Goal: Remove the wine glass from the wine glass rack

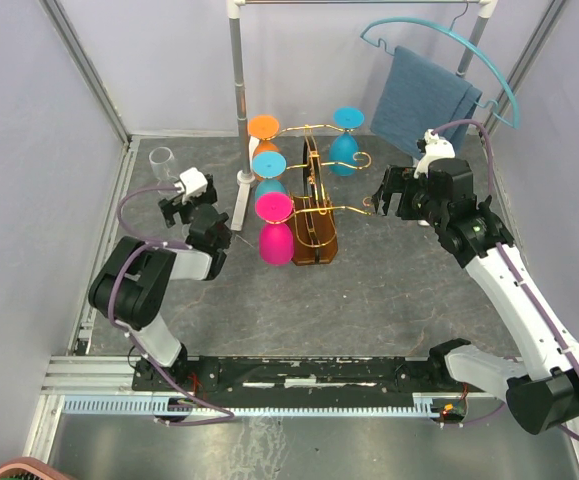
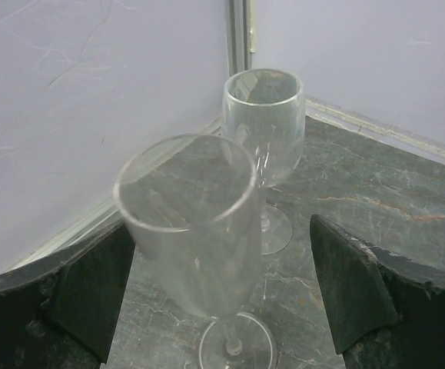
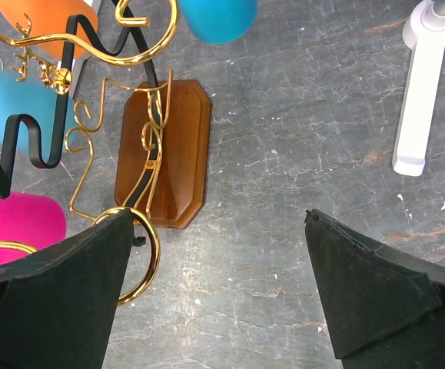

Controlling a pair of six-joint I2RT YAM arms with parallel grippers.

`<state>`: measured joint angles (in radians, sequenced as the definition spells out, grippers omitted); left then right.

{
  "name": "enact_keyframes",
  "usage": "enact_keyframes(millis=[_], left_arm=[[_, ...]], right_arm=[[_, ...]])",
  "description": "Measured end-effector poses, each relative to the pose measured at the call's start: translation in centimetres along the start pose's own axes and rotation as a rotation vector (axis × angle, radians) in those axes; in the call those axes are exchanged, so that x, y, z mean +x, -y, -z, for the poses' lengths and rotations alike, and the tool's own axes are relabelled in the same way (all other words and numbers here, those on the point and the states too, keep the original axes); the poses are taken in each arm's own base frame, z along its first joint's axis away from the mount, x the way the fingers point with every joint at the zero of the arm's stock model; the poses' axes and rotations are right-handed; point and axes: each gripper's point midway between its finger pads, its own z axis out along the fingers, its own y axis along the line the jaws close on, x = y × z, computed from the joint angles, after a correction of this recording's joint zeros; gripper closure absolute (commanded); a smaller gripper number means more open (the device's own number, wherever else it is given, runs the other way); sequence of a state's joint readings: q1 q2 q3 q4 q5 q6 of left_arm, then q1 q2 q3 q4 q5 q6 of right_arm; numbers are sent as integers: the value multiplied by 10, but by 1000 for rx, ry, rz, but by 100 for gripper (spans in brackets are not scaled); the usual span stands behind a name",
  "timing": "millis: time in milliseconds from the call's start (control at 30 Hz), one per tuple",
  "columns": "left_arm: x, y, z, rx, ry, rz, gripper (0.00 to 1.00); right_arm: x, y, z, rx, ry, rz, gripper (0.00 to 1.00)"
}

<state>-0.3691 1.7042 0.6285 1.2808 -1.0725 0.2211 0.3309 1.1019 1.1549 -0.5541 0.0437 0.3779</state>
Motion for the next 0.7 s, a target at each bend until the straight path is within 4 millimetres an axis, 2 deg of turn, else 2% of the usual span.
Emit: enact_keyframes(millis=[100, 333, 500, 600, 700], left_arm=[[-9, -4, 9, 5, 4, 12, 1], [-55, -22, 17, -1, 33, 125, 1], [-72, -27, 29, 18, 25, 141, 1], [-87, -31, 40, 46, 20, 158, 1], [-108, -43, 48, 62, 14, 202, 1]], right_arm=[[-1, 0, 1, 0, 3, 0, 3], [-2, 1, 8, 2, 12, 4, 5], [-3, 1, 18, -1, 13, 5, 15], [-15, -5, 24, -27, 28, 4, 19], [-32, -15, 28, -59, 57, 3, 19]])
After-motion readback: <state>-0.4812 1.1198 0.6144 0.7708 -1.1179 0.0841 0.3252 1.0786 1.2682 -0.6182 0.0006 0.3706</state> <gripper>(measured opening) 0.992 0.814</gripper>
